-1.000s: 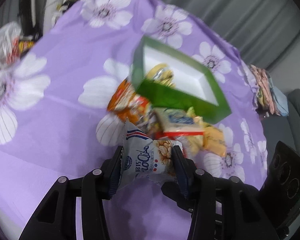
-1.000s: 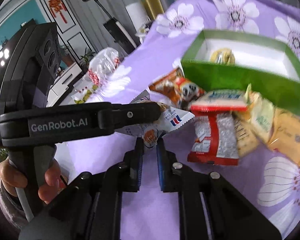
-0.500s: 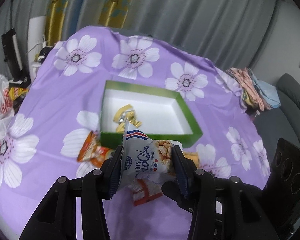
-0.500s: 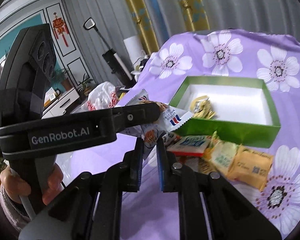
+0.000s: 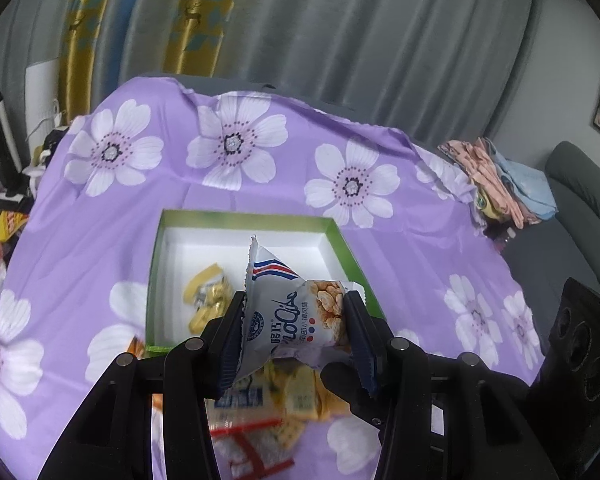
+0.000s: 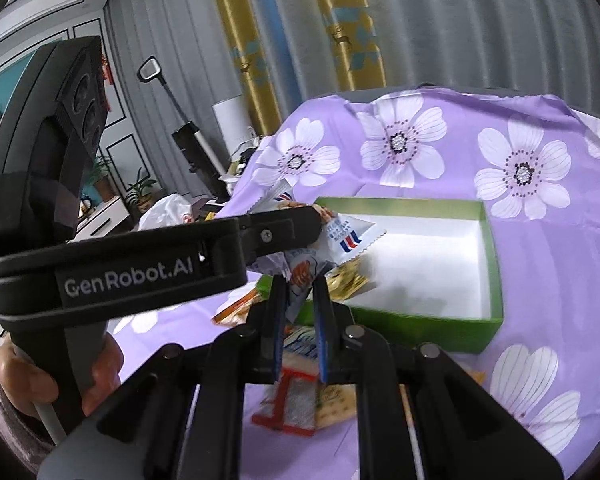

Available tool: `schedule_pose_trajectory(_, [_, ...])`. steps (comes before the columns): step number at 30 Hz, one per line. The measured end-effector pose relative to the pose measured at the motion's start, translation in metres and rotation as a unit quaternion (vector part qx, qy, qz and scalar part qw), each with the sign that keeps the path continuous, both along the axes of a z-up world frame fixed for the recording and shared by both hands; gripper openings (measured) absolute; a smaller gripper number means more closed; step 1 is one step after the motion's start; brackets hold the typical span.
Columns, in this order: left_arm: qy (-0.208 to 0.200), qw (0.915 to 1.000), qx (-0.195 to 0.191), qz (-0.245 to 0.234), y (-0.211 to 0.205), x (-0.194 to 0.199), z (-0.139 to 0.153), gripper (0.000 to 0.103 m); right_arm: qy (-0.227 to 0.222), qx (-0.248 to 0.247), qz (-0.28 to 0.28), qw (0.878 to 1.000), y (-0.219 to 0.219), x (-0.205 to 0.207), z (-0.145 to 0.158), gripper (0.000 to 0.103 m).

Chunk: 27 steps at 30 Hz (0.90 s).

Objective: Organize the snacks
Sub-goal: 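Carry the peanut bag into the green box and release it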

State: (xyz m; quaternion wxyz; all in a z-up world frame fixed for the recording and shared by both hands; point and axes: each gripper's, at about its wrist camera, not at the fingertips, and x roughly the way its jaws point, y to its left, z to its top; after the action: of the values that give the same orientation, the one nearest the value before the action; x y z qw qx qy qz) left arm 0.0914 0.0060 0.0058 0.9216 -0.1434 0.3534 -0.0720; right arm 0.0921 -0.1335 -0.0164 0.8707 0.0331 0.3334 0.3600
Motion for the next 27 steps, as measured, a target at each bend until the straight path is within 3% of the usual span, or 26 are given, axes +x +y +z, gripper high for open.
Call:
schedule_pose_trajectory(9, [0.012,0.9998,0.014,0.007,-0.003,0.043,-0.013,0.048,0.0,-0.021,-0.008,1.0,0.003,0.041,-0.014,0.014])
schedule_pose_trajectory(22, [0.067,0.9977,0.004,0.008,0.005,0.103,-0.062,0.049,0.057,-0.047,-0.014,0.997,0.014,0.096,-0.05,0.017])
schedule_pose_trajectory(26, [0.101,0.9947,-0.009,0.019,0.014,0.119,-0.081,0.053,0.059,-0.062,-0.02,0.996,0.018,0.103,-0.058,0.027])
schedule_pose_trajectory(27, [0.106,0.994,-0.018,0.02,0.016,0.12,-0.084,0.06,0.056,-0.068,-0.026,0.996,0.018,0.104,-0.058,0.042])
